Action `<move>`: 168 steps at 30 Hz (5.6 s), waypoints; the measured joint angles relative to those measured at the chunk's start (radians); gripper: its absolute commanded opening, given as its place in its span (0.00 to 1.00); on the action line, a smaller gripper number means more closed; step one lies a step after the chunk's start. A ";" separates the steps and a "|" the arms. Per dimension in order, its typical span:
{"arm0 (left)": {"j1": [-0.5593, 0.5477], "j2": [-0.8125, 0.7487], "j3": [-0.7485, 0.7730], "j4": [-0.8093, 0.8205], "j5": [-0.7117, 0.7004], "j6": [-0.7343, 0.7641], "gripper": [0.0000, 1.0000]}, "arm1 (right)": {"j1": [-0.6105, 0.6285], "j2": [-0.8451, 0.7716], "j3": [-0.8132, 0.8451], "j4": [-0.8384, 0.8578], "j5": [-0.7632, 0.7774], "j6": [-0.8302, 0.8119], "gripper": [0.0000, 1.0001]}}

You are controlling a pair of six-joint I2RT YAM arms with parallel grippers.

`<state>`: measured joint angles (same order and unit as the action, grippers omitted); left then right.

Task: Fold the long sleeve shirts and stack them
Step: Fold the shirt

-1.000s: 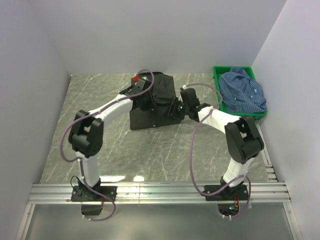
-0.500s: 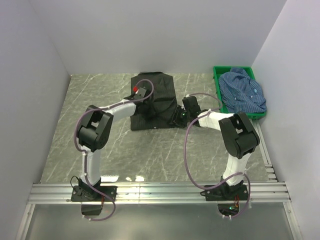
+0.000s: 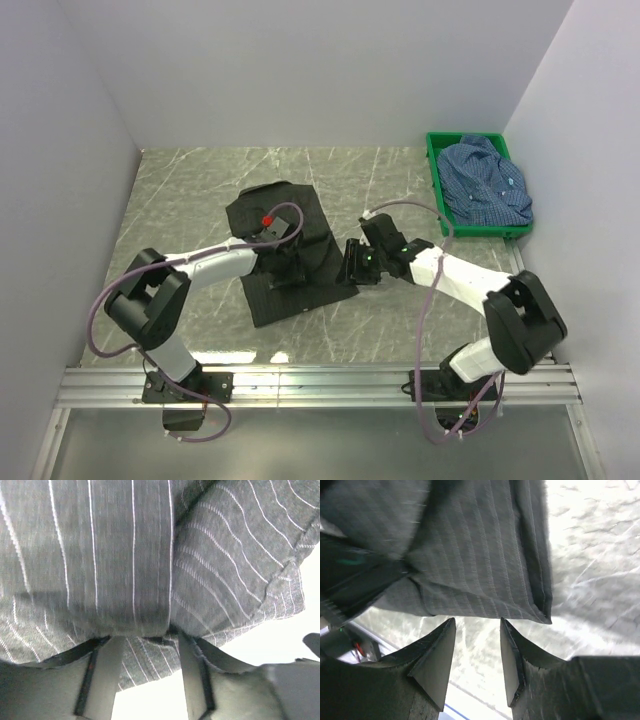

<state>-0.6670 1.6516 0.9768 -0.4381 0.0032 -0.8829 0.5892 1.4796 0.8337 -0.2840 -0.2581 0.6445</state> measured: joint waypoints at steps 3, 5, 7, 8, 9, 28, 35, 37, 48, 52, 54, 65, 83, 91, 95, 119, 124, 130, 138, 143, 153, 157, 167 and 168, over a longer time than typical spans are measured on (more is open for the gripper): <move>-0.003 -0.030 0.007 -0.055 -0.016 0.003 0.63 | 0.008 -0.063 0.018 -0.031 0.035 -0.011 0.48; -0.003 -0.051 0.023 -0.085 -0.039 0.014 0.66 | 0.008 -0.079 0.026 -0.028 0.045 -0.010 0.48; -0.003 -0.077 0.050 -0.105 -0.066 0.042 0.67 | 0.008 -0.087 0.029 -0.021 0.051 -0.006 0.49; -0.003 -0.089 0.061 -0.106 -0.076 0.060 0.67 | 0.008 -0.087 0.029 -0.017 0.051 -0.001 0.49; -0.003 -0.100 0.074 -0.105 -0.082 0.079 0.66 | 0.008 -0.084 0.029 -0.014 0.050 0.005 0.48; -0.019 0.049 0.185 -0.099 -0.067 0.055 0.45 | 0.008 0.079 -0.043 0.105 -0.030 0.080 0.48; 0.050 0.140 0.312 -0.096 -0.072 -0.003 0.44 | 0.008 0.079 -0.043 0.104 -0.027 0.080 0.48; 0.088 0.167 0.346 -0.089 -0.072 -0.021 0.44 | 0.008 0.079 -0.043 0.104 -0.027 0.080 0.48; 0.263 0.377 0.532 -0.093 -0.031 -0.031 0.47 | 0.008 0.074 -0.055 0.094 -0.017 0.076 0.48; 0.274 0.368 0.602 -0.089 -0.027 0.019 0.55 | 0.008 0.039 -0.052 0.072 0.003 0.058 0.48; 0.272 0.332 0.612 -0.074 -0.029 0.046 0.59 | 0.008 0.014 -0.039 0.051 0.015 0.041 0.48; 0.271 -0.042 0.396 -0.104 -0.190 0.143 0.57 | 0.008 0.058 0.263 0.010 0.022 -0.069 0.48; 0.396 0.003 0.092 -0.111 -0.192 0.095 0.45 | 0.005 0.622 0.589 0.156 -0.090 -0.057 0.46; 0.454 0.025 0.001 -0.046 -0.130 0.007 0.37 | -0.026 0.634 0.539 0.238 -0.090 0.016 0.45; 0.469 0.015 -0.005 -0.029 -0.095 -0.009 0.45 | -0.029 0.627 0.534 0.239 -0.084 0.008 0.45; 0.356 -0.163 0.138 -0.187 -0.170 0.079 0.57 | 0.071 0.446 0.580 0.050 -0.069 0.001 0.52; 0.403 -0.220 0.079 -0.189 -0.219 0.144 0.57 | 0.099 0.509 0.618 0.053 -0.098 0.012 0.52; 0.417 -0.299 0.000 -0.170 -0.273 0.192 0.56 | 0.120 0.565 0.645 0.049 -0.114 0.015 0.52; 0.420 -0.300 -0.040 -0.145 -0.285 0.209 0.55 | 0.131 0.573 0.659 0.044 -0.103 0.001 0.51; 0.422 -0.300 -0.040 -0.133 -0.285 0.211 0.55 | 0.135 0.573 0.660 0.063 -0.126 -0.011 0.50; 0.426 -0.300 -0.040 -0.122 -0.285 0.214 0.54 | 0.153 0.597 0.727 0.122 -0.151 -0.064 0.45; 0.426 -0.300 -0.040 -0.119 -0.285 0.215 0.53 | 0.153 0.599 0.745 0.144 -0.130 -0.090 0.28; 0.426 -0.299 -0.040 -0.116 -0.277 0.217 0.53 | 0.138 0.596 0.722 0.160 -0.056 -0.101 0.01; 0.426 -0.299 -0.040 -0.115 -0.274 0.218 0.53 | 0.135 0.596 0.719 0.158 -0.043 -0.103 0.01</move>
<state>-0.2405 1.3521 0.9363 -0.5529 -0.2707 -0.6651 0.7242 2.0758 1.5524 -0.1257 -0.3016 0.5411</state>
